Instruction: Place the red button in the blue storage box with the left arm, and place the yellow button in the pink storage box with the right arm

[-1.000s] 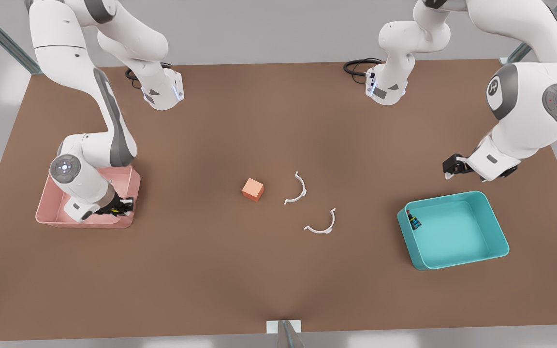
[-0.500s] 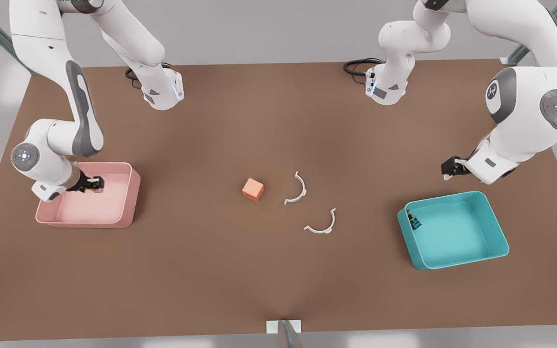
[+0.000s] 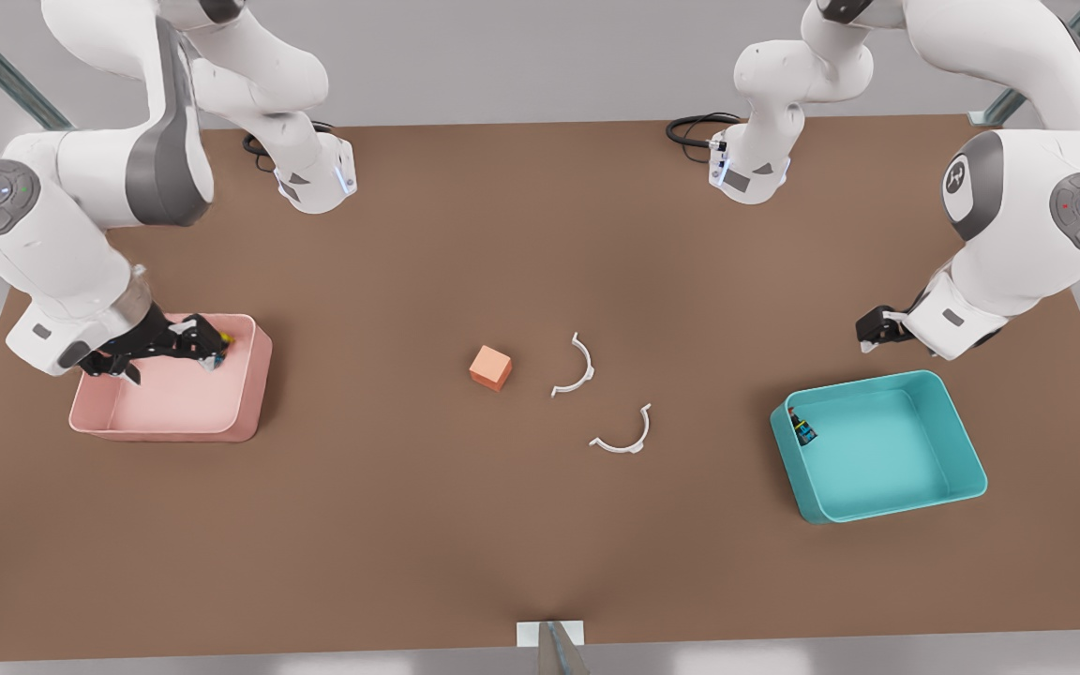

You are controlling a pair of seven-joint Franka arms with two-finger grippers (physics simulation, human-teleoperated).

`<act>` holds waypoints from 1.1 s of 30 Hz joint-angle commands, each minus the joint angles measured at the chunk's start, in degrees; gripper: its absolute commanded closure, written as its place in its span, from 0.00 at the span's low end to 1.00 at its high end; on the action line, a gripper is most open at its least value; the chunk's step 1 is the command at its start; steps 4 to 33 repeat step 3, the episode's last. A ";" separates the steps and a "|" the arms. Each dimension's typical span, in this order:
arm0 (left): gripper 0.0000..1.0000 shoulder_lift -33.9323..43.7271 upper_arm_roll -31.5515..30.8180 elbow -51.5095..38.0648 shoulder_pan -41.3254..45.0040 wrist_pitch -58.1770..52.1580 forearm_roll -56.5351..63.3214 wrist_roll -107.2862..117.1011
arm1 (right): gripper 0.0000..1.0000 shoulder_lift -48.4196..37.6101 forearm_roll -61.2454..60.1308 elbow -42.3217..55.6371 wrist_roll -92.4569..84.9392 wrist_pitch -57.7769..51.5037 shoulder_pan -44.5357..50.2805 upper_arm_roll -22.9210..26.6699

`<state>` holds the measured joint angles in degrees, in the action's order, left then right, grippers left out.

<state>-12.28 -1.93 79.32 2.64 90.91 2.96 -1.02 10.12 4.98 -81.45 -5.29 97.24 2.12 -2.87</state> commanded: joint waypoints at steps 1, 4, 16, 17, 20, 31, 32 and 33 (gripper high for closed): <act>0.00 0.06 -0.01 -0.04 -0.01 -0.21 0.03 0.49 | 0.00 0.69 -2.35 0.41 10.57 -4.62 -0.71 0.50; 0.00 -0.03 -0.09 -0.04 -0.01 -0.21 0.12 0.49 | 0.00 0.60 -2.61 0.32 10.65 -4.34 -0.80 0.50; 0.00 -0.03 -0.09 -0.04 -0.01 -0.21 0.12 0.49 | 0.00 0.60 -2.61 0.32 10.65 -4.34 -0.80 0.50; 0.00 -0.03 -0.09 -0.04 -0.01 -0.21 0.12 0.49 | 0.00 0.60 -2.61 0.32 10.65 -4.34 -0.80 0.50; 0.00 -0.03 -0.09 -0.04 -0.01 -0.21 0.12 0.49 | 0.00 0.60 -2.61 0.32 10.65 -4.34 -0.80 0.50; 0.00 -0.03 -0.09 -0.04 -0.01 -0.21 0.12 0.49 | 0.00 0.60 -2.61 0.32 10.65 -4.34 -0.80 0.50; 0.00 -0.03 -0.09 -0.04 -0.01 -0.21 0.12 0.49 | 0.00 0.60 -2.61 0.32 10.65 -4.34 -0.80 0.50; 0.00 -0.03 -0.09 -0.04 -0.01 -0.21 0.12 0.49 | 0.00 0.60 -2.61 0.32 10.65 -4.34 -0.80 0.50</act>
